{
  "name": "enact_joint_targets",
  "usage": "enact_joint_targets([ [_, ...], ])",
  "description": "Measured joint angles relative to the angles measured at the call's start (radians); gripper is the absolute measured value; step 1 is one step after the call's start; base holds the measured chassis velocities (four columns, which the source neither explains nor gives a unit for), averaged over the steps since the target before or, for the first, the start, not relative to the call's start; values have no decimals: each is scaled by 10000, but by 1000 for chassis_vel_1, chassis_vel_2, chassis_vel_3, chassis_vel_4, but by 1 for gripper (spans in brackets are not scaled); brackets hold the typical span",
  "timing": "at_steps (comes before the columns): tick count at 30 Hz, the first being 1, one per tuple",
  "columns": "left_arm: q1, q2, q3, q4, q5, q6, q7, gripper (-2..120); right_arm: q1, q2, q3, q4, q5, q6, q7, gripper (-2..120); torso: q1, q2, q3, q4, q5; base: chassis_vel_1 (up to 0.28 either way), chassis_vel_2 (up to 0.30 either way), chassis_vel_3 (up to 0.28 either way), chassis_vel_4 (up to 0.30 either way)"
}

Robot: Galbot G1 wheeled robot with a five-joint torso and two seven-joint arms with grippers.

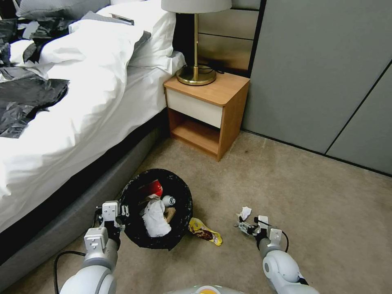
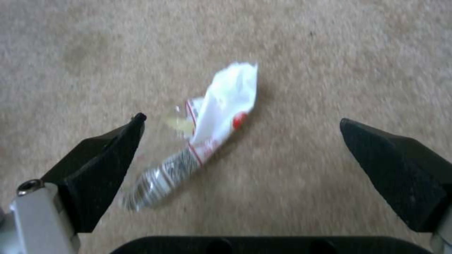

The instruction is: Pick up the trash bin, then pick up the garbage from the floor and place it into the trash bin.

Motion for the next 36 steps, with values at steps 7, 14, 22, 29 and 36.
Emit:
enact_joint_targets([
  [7,114,-11,15,-27,46,-53,0,1,254,146,-122,-417,-185,205,-455,100,0,0,0,0,0,0,0,0,0],
  [14,178,-28,18,-47,71,-86,6,1,402,316,-178,-863,-435,231,-514,100,0,0,0,0,0,0,0,0,0],
  [22,198,-13,9,-90,70,-99,9,1,728,502,-24,-1772,-722,553,-714,93,0,0,0,0,-1,0,0,0,0],
  [29,239,-46,81,-78,130,-151,19,1,1228,693,185,-2718,-1018,1065,-1012,79,-1,2,-2,-5,-9,0,0,0,0],
  [36,309,-53,54,-92,151,-161,37,1,1552,824,304,-3219,-1273,1352,-1065,58,-1,2,-3,-3,-8,0,0,0,0],
])
